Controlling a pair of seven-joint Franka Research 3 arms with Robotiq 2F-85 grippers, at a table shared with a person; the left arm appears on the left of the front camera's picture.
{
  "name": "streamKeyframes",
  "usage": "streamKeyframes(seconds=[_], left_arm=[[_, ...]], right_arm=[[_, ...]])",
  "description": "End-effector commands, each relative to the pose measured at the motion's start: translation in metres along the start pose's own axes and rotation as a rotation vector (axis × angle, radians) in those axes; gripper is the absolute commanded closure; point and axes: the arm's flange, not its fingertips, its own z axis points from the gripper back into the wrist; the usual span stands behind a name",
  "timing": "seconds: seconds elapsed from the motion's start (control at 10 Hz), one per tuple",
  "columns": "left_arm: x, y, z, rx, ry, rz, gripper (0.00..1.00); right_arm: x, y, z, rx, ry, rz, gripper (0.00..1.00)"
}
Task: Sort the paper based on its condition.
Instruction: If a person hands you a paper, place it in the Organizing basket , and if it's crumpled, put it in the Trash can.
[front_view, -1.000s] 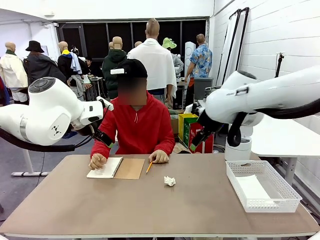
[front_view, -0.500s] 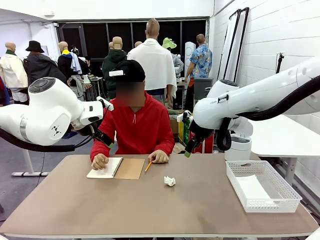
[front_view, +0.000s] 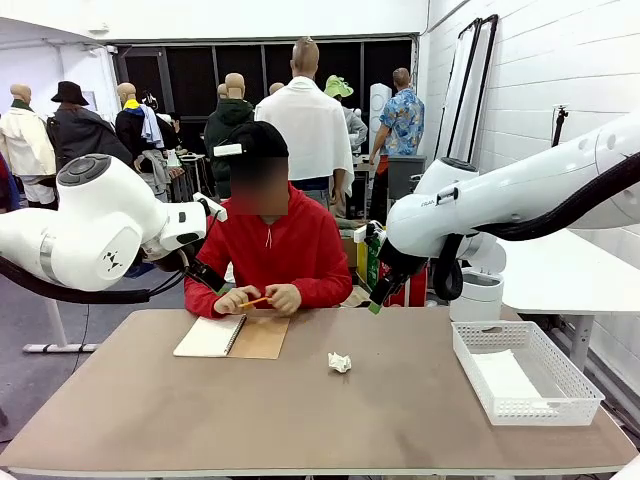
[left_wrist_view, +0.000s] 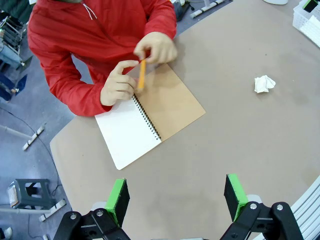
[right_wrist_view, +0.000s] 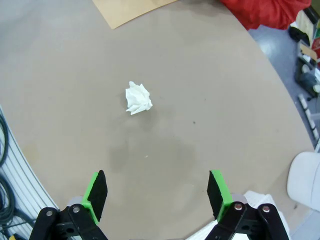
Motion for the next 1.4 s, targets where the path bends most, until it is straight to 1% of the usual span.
streamKeyframes(seconds=[0.0,0.3,0.6,0.8,1.1,1.3], left_arm=[[0.0,0.0,0.0,0.001,0.003,-0.003,0.0],[0.0,0.0,0.0,0.001,0.003,-0.003,0.0],[0.0,0.0,0.0,0.001,0.003,-0.003,0.0],[0.0,0.0,0.0,0.001,0.003,-0.003,0.0],[0.0,0.0,0.0,0.001,0.003,-0.003,0.0],[0.0,0.0,0.0,0.001,0.003,-0.003,0.0]], right_arm=[[0.01,-0.008,-0.02,0.015,0.023,0.015,0.0],[0.032,-0.021,-0.079,0.087,0.119,0.06,0.0],[0.044,-0.025,-0.121,0.134,0.151,0.116,0.0],[0.05,-0.027,-0.143,0.138,0.17,0.15,0.0],[0.058,-0.035,-0.166,0.156,0.186,0.16,0.0],[0.064,-0.033,-0.181,0.181,0.203,0.165,0.0]])
